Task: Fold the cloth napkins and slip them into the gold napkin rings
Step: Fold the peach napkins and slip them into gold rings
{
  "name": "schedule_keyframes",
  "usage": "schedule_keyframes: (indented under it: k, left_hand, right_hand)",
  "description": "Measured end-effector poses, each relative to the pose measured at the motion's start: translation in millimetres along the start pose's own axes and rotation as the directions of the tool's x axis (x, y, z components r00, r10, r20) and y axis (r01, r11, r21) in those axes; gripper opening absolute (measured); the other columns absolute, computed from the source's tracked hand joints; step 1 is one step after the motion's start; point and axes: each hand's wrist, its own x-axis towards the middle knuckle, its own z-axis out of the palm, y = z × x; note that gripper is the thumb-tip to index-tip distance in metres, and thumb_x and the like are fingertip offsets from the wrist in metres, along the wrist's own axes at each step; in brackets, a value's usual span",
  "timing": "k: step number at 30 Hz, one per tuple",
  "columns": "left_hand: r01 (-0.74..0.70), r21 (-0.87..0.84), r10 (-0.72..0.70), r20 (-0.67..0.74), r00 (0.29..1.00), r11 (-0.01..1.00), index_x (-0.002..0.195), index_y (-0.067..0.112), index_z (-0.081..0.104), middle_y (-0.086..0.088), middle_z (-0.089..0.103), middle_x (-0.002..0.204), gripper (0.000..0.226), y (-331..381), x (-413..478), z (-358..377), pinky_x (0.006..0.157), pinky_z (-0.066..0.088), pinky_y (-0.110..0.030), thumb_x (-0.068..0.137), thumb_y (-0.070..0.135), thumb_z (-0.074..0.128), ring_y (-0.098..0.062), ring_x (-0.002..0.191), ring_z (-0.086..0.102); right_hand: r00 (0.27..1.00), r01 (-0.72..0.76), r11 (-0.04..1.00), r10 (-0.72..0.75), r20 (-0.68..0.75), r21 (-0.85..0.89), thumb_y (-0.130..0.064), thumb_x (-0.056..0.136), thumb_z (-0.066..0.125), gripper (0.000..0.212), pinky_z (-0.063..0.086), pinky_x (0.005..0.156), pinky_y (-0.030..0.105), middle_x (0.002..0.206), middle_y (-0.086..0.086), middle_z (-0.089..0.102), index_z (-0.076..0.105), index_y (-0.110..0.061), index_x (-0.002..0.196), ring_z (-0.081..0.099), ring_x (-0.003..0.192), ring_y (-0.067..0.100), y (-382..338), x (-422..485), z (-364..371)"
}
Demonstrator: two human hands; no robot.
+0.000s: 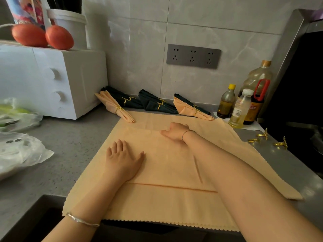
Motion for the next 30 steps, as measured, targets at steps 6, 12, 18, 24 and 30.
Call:
schedule_keyframes:
  k: [6, 12, 18, 24, 30]
  left_hand:
    - [0.002, -0.03, -0.002, -0.02, 1.0, 1.0, 0.152, 0.005, -0.002, -0.01, 0.0, 0.16, 0.089, -3, 3, 0, 0.119, 0.0, -0.036, 0.092, 0.065, 0.024, -0.022, 0.148, -0.001]
    - [0.003, -0.18, -0.023, -0.111, 0.994, 0.984, 0.152, 0.008, -0.007, -0.008, 0.002, 0.16, 0.082, -6, 5, -2, 0.119, 0.007, -0.036, 0.096, 0.058, 0.026, -0.021, 0.147, 0.007]
    - [-0.098, -0.484, -0.019, -0.231, 0.973, 0.869, 0.153, 0.019, 0.008, 0.0, 0.014, 0.16, 0.061, -5, -6, -19, 0.113, 0.024, -0.037, 0.101, 0.047, 0.023, -0.019, 0.144, 0.023]
    - [-0.166, 0.007, 0.165, 0.071, 0.984, 0.986, 0.153, 0.026, -0.002, -0.001, -0.002, 0.161, 0.059, 5, -35, -22, 0.118, -0.002, -0.044, 0.1, 0.05, 0.009, -0.023, 0.148, -0.003]
    - [-0.292, 0.124, 0.268, 0.178, 0.947, 0.948, 0.152, 0.025, -0.008, -0.001, -0.009, 0.16, 0.059, 17, -66, -14, 0.118, -0.004, -0.045, 0.101, 0.048, 0.007, -0.024, 0.148, -0.004]
  right_hand:
    - [0.946, 0.325, 0.916, -0.317, -0.075, 0.233, -0.033, 0.086, 0.063, 0.024, 0.045, 0.091, 0.038, 0.109, 0.005, 0.063, 0.062, -0.019, 0.105, 0.057, 0.105, 0.027, -76, 12, 7]
    - [0.861, 0.496, 0.841, -0.442, -0.253, 0.218, -0.025, 0.087, 0.064, 0.014, 0.048, 0.086, 0.038, 0.103, 0.002, 0.068, 0.07, -0.017, 0.097, 0.059, 0.099, 0.021, -86, -12, 0]
    - [0.83, 0.512, 0.852, -0.457, -0.32, 0.111, -0.029, 0.088, 0.063, 0.016, 0.048, 0.081, 0.031, 0.098, -0.003, 0.071, 0.073, -0.021, 0.097, 0.062, 0.092, 0.016, -37, -69, -14]
    - [0.83, 0.522, 0.852, -0.499, -0.249, 0.032, -0.029, 0.092, 0.058, 0.02, 0.047, 0.089, 0.03, 0.109, -0.011, 0.07, 0.072, -0.027, 0.106, 0.062, 0.099, 0.007, 22, -134, -9]
    - [0.823, 0.54, 0.84, -0.541, -0.174, -0.057, -0.034, 0.097, 0.048, 0.028, 0.038, 0.096, 0.017, 0.123, -0.016, 0.062, 0.065, -0.029, 0.118, 0.053, 0.114, 0.001, 57, -180, 9]
